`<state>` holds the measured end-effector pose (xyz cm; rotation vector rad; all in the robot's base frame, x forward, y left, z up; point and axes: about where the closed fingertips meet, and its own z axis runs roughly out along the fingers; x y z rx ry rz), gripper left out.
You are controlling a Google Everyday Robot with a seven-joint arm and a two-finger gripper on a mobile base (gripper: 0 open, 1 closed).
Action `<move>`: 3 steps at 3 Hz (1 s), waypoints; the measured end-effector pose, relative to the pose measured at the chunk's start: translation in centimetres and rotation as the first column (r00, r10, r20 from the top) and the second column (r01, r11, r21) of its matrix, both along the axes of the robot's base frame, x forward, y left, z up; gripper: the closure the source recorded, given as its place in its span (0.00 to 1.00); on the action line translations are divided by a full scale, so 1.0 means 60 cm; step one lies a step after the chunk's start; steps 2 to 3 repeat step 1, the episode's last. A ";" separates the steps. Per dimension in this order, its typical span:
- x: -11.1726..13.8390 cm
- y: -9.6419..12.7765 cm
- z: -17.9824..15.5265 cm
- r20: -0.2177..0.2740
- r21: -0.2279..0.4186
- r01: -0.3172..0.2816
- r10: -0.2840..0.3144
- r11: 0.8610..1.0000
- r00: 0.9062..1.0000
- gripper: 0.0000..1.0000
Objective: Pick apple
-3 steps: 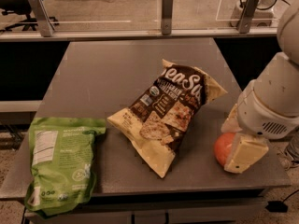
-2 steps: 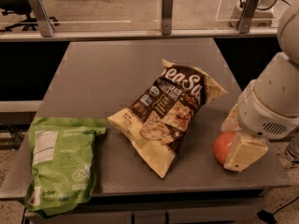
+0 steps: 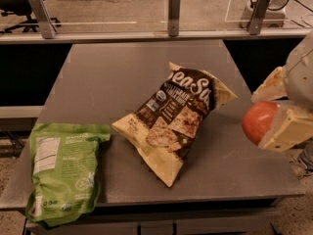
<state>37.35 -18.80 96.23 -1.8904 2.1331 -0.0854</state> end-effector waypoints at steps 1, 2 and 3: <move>0.004 0.005 0.017 0.027 0.005 -0.002 0.002 1.000 1.000 1.00; 0.004 0.005 0.017 0.027 0.005 -0.002 0.002 1.000 1.000 1.00; 0.004 0.005 0.017 0.027 0.005 -0.002 0.002 1.000 1.000 1.00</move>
Offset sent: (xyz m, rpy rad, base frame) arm 0.0000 0.0000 0.0000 0.0000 0.0000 0.0000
